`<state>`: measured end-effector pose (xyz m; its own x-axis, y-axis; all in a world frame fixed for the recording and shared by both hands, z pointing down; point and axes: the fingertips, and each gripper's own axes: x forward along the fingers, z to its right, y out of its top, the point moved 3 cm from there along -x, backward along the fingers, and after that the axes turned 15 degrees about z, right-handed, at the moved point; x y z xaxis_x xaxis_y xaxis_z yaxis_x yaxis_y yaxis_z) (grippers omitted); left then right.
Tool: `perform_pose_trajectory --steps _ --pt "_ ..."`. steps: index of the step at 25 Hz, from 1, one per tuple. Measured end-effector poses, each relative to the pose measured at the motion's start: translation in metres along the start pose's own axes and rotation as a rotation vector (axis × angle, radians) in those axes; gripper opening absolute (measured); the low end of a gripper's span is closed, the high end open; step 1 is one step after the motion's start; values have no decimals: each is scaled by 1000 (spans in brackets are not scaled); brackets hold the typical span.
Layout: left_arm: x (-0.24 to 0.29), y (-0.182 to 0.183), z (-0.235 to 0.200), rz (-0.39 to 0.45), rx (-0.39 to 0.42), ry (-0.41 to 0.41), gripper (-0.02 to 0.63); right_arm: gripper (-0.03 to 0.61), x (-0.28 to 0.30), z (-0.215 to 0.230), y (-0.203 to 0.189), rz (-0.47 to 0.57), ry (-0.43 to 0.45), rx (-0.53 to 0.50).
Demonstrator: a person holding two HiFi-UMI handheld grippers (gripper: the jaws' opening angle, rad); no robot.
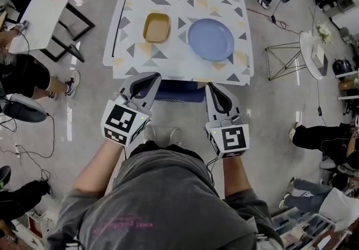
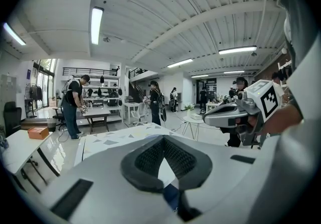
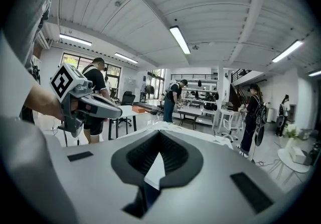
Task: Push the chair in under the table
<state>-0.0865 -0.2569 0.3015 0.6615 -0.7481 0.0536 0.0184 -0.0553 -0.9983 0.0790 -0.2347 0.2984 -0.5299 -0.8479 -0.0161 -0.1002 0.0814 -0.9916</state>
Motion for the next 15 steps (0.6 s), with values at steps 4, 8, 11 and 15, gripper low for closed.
perform_pose_trajectory --steps 4,8,11,15 --pt "1 0 1 0 -3 4 2 3 1 3 0 0 4 0" --pt "1 0 3 -1 -4 13 2 3 1 3 0 2 15 2" --pt "1 0 4 2 -5 22 2 3 2 4 -1 3 26 1" --pt "3 -1 6 1 -7 32 2 3 0 7 -1 4 35 0"
